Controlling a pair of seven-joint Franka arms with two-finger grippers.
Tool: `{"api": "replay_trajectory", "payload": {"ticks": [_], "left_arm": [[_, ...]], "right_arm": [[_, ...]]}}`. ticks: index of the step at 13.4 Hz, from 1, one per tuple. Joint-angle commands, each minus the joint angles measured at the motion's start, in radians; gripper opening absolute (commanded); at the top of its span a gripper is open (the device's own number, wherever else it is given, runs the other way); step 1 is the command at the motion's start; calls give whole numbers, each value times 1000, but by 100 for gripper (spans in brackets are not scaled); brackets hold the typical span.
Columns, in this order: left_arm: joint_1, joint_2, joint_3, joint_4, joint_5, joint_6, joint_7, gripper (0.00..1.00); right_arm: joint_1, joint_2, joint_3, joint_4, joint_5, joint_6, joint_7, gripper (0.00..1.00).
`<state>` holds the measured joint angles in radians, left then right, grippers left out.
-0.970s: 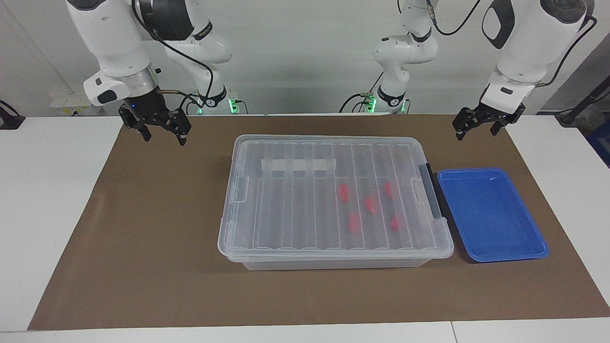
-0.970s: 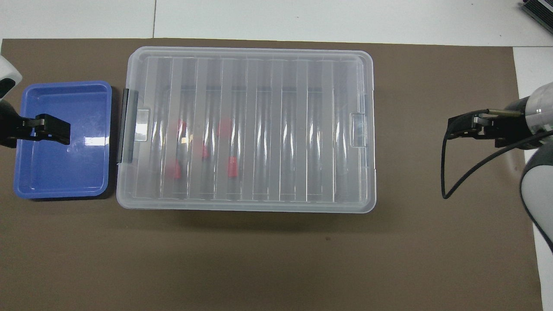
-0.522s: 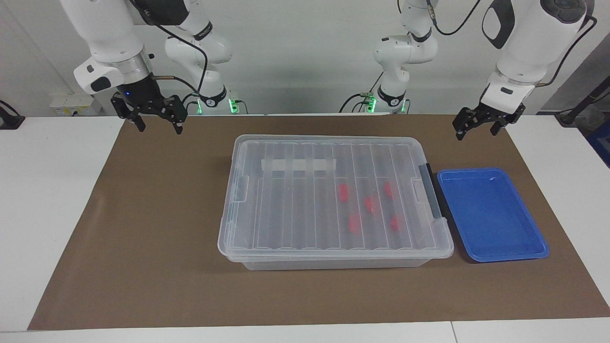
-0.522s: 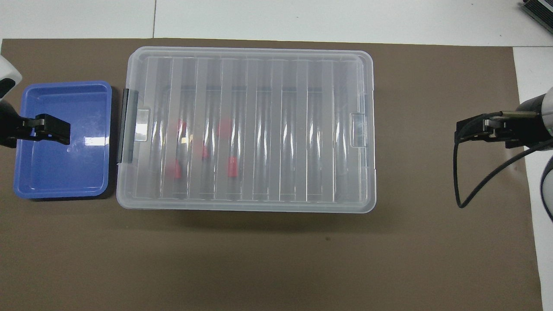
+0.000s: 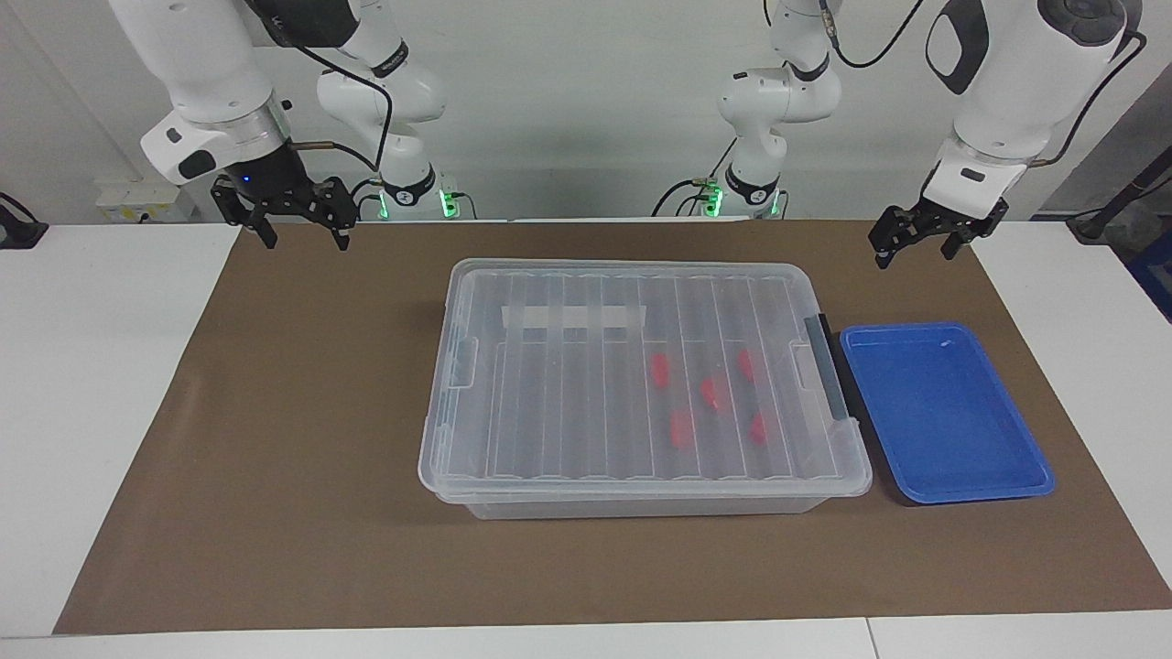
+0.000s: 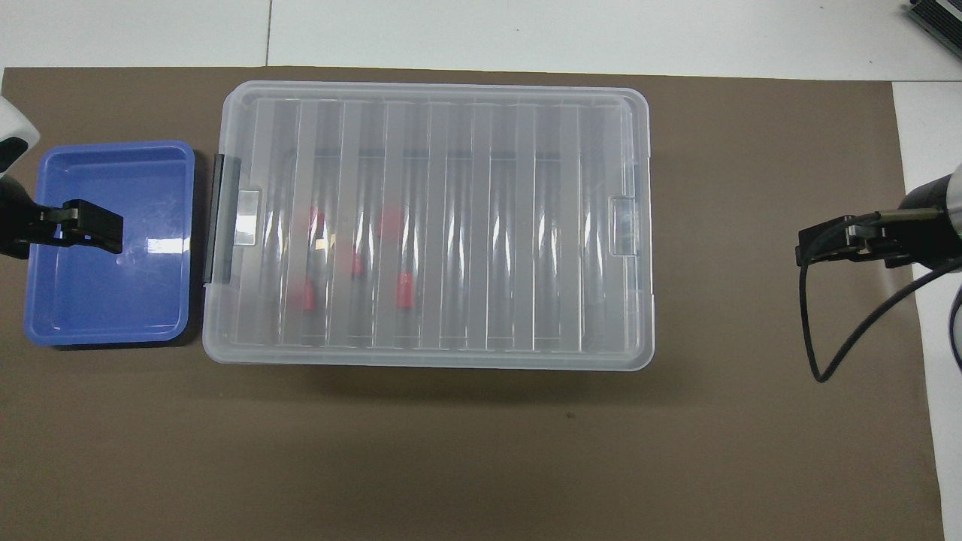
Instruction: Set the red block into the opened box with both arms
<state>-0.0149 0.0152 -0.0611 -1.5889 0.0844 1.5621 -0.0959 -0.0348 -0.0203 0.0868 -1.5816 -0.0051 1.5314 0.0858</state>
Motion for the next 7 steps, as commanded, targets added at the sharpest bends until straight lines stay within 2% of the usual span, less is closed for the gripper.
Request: {"api": "replay_trajectory", "payload": {"ticks": [1,4,7], "left_arm": [[7,-8,-3,1,-21,-14,13,100],[10,-9,-2,1,-96,-10,12,100],[10,-9,0,1,-106,-7,12,100]], "right_arm": [[-14,-30,7,-37,2,3,-28,100],[-4,-30,7,-38,2,10,15,100],[-4,-30,8,-38,2,13,38,100]]}}
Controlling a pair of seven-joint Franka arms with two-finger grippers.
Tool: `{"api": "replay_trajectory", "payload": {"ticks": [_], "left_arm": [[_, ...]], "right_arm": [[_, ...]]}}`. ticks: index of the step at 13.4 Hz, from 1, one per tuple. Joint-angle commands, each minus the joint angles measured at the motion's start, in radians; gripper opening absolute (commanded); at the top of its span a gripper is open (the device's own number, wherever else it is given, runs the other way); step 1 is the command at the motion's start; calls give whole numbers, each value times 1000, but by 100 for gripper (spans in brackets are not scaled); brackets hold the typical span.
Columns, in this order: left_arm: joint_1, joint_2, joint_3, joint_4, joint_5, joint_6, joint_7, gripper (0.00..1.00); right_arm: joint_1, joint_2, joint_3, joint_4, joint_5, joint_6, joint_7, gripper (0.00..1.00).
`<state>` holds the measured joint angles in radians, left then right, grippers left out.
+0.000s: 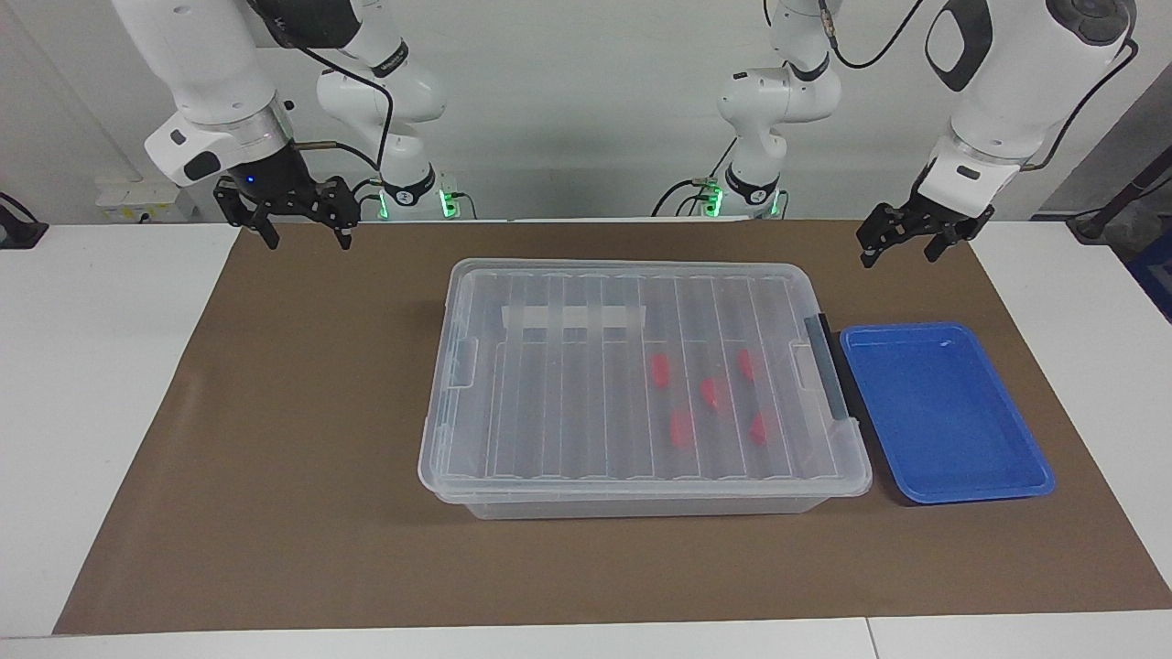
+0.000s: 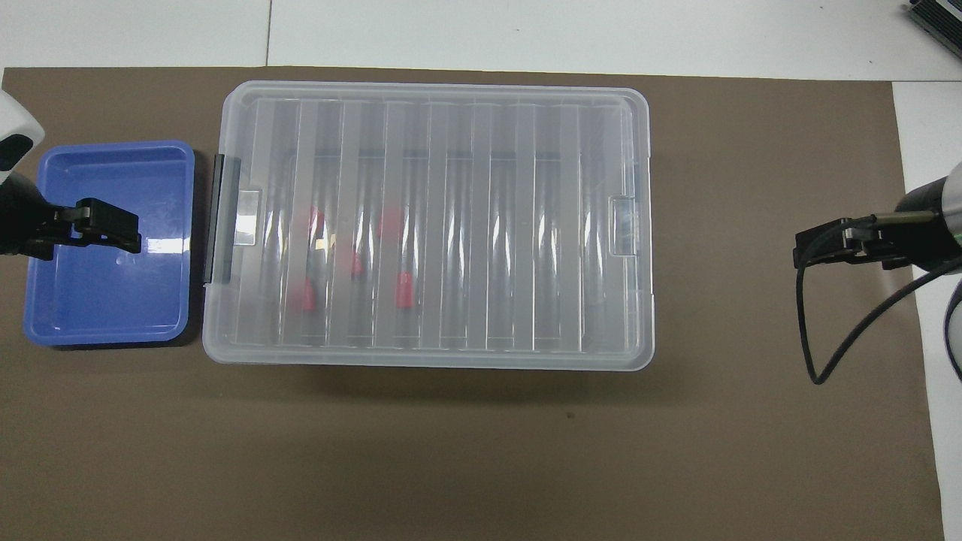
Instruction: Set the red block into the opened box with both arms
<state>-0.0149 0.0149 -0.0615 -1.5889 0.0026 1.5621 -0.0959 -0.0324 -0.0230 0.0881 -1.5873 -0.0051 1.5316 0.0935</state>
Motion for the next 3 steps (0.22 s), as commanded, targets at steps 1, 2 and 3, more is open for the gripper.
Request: {"api": "replay_trajectory", "payload": {"ticks": [1,2,3], "left_arm": [[9,-9,0,1,-24,-7,12,100],[9,-9,0,1,-24,-7,12,100],[9,-9,0,1,-26,-7,12,100]], "right_arm": [[-6,-28,9,-33,2,15,40,100],[-4,-28,9,-33,2,13,43,100],[-4,-28,9,-34,4,15,43,100]]}}
